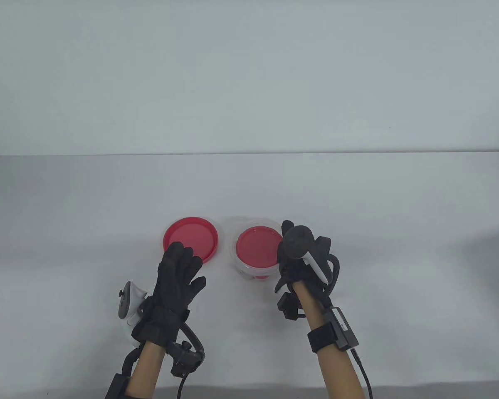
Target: Nest food storage containers
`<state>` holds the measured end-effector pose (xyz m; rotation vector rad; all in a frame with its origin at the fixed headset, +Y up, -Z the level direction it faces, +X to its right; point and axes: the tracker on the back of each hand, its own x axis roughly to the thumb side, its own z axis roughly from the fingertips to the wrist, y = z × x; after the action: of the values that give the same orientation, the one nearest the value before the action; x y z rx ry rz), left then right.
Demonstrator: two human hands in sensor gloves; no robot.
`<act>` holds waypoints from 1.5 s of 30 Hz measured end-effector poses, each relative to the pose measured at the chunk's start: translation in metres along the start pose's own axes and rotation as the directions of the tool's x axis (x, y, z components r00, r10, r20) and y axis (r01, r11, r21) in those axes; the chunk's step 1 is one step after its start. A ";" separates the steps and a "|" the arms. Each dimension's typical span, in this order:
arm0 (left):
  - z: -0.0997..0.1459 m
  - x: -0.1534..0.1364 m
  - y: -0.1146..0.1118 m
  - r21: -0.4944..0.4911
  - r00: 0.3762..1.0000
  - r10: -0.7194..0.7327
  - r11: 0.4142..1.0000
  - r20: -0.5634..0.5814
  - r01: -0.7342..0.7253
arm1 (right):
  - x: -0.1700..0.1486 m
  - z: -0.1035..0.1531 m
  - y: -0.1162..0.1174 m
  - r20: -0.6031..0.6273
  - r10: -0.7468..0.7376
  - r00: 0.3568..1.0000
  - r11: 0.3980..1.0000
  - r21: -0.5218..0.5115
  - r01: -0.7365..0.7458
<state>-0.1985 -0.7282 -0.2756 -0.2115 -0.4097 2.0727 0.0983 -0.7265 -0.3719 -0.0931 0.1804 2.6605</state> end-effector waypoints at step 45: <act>-0.028 0.064 -0.012 0.149 0.841 -0.540 0.833 0.019 0.532 | -0.033 0.082 0.016 0.138 -0.297 0.945 0.947 0.171 0.272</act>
<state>-0.2128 -0.6624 -0.2962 0.0524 -0.3142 1.5410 0.1174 -0.7435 -0.2858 0.1366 0.2900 2.3433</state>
